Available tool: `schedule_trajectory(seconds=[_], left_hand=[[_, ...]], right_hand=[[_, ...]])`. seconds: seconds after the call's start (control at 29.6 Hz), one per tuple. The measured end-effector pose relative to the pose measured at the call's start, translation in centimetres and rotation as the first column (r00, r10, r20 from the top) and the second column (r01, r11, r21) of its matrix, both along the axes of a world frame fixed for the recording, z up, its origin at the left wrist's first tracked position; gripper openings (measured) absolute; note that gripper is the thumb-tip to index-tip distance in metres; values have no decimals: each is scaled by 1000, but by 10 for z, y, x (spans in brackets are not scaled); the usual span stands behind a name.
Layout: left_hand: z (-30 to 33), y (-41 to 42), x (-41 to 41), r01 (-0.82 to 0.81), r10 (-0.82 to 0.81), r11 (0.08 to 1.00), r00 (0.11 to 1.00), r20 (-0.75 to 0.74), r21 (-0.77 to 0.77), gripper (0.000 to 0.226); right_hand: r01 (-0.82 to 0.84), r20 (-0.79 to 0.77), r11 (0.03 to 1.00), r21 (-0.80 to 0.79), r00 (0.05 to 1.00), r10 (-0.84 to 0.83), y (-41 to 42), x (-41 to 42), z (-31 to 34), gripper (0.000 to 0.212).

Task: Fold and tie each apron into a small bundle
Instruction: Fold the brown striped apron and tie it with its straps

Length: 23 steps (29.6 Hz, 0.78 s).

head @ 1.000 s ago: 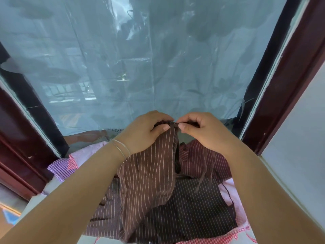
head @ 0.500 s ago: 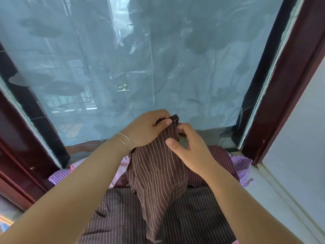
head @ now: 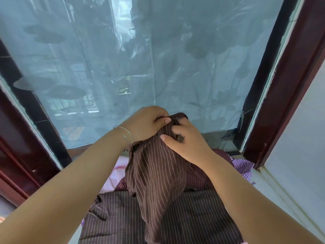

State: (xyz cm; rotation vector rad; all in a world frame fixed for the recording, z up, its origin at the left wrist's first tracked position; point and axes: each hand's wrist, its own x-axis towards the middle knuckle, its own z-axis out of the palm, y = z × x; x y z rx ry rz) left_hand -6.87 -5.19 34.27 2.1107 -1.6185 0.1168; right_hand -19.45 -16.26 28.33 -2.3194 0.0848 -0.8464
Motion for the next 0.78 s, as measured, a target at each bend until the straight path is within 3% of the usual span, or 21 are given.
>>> schedule_trajectory(seconds=[0.1,0.2,0.37,0.44,0.61,0.78], left_hand=[[-2,-2,8,-85,92,981,995,34,-176,21],[-1,-1,26,-253,286,901,957,44,-353,22],[-14,0,37,-376,373,824,923,-94,-423,24],[-19,0,40,-426,399,782,903,-160,-455,23],[-14,12,64,-633,456,576,774,-439,-518,26],[-45,25,83,-757,527,527,647,-551,-386,28]], right_hand=[[-36,-204,997,-70,979,21,-2,-1,0,44],[-61,-384,991,-122,923,9,-6,-2,-15,40],[-63,-587,998,-19,809,40,-19,-2,-44,32],[-31,-598,1000,-2,801,24,-25,-1,-52,36],[41,-600,988,-150,790,-124,-53,-5,-82,31],[378,-340,912,-162,846,-411,-85,-14,-98,30]])
